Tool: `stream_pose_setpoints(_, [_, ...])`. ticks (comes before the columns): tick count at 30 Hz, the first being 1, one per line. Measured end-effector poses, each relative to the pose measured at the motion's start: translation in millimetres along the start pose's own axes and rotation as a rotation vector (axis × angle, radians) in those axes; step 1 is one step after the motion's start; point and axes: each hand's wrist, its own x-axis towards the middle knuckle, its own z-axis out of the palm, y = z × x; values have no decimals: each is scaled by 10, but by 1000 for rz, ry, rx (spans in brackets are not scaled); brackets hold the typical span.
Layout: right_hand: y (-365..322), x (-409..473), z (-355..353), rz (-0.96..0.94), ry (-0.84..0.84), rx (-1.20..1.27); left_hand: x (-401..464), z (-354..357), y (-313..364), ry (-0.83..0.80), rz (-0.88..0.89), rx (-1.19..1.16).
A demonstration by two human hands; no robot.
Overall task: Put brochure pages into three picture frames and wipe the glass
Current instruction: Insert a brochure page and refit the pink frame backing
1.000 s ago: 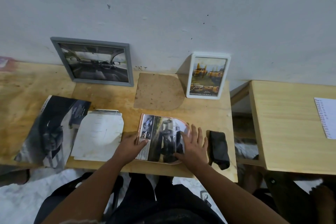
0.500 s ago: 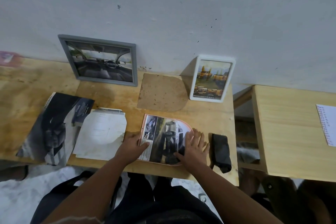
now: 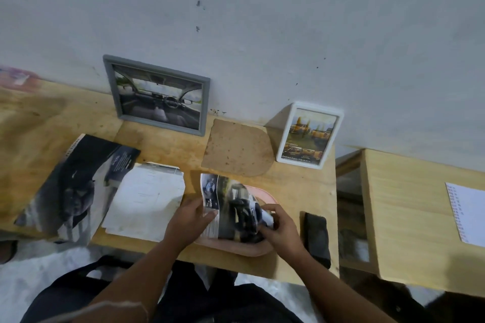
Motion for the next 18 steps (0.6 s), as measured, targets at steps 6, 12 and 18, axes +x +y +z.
stream_pose_setpoints(6, [-658,285,-71,108,2,418,-1,-392,43,145,-159,-602])
stream_pose_setpoints(12, [-1385,971,841,-32,-29,-39,-77,-1067,-524,426,-289,-633])
stream_pose_setpoints(18, [-2101,1484,2170,-266,-290,-383,-293,-1769,-1180,671,-449,-581])
